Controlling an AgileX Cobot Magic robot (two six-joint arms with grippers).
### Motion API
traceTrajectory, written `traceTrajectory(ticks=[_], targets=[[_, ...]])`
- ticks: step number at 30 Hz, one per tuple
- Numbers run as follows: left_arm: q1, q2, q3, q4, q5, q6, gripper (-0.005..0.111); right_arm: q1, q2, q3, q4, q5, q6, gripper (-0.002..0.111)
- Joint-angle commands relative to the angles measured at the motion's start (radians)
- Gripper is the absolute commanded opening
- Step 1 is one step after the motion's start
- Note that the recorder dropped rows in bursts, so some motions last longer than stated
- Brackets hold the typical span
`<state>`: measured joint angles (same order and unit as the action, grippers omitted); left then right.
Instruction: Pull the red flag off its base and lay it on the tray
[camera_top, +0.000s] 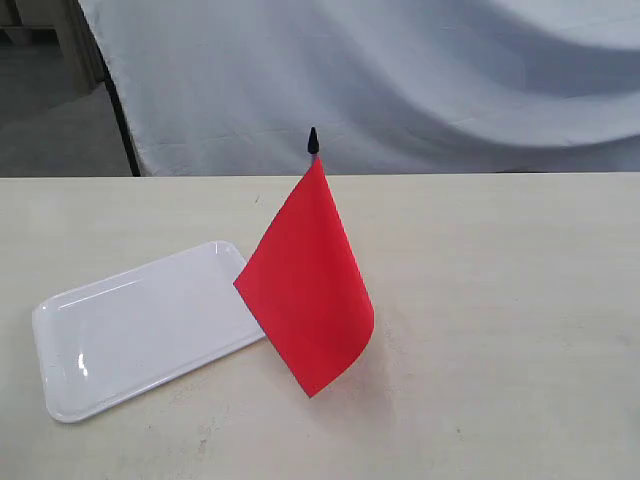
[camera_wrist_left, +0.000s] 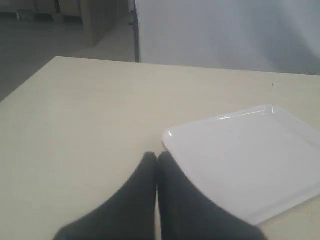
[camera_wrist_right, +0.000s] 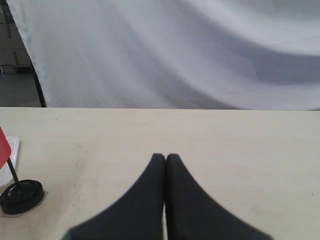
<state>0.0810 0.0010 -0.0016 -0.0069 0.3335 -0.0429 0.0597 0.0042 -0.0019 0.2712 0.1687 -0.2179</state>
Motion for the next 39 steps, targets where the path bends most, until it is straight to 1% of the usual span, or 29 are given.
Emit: traceTrajectory(ticks=[1, 15, 21, 28, 32, 34, 36, 39], targets=[[0.002, -0.001, 0.002, 0.002, -0.005, 0.001, 0.000, 0.002, -0.004, 0.002, -0.007, -0.006, -0.007, -0.001], [0.002, -0.001, 0.002, 0.002, -0.005, 0.001, 0.000, 0.002, -0.004, 0.002, -0.007, -0.025, -0.002, -0.001], [0.002, -0.001, 0.002, 0.002, -0.005, 0.001, 0.000, 0.002, -0.004, 0.002, -0.007, -0.257, -0.002, -0.001], [0.002, -0.001, 0.002, 0.002, -0.005, 0.001, 0.000, 0.002, -0.004, 0.002, -0.007, -0.636, 0.001, -0.001], [0.002, -0.001, 0.002, 0.002, -0.005, 0.001, 0.000, 0.002, -0.004, 0.002, -0.007, -0.732, 0.144, -0.001], [0.002, -0.001, 0.002, 0.002, -0.005, 0.001, 0.000, 0.002, -0.004, 0.002, -0.007, -0.730, 0.338, -0.001], [0.002, -0.001, 0.002, 0.002, -0.005, 0.001, 0.000, 0.002, -0.004, 0.002, -0.007, -0.717, 0.480, -0.001], [0.002, -0.001, 0.002, 0.002, -0.005, 0.001, 0.000, 0.002, -0.004, 0.002, -0.007, -0.715, 0.589, -0.001]])
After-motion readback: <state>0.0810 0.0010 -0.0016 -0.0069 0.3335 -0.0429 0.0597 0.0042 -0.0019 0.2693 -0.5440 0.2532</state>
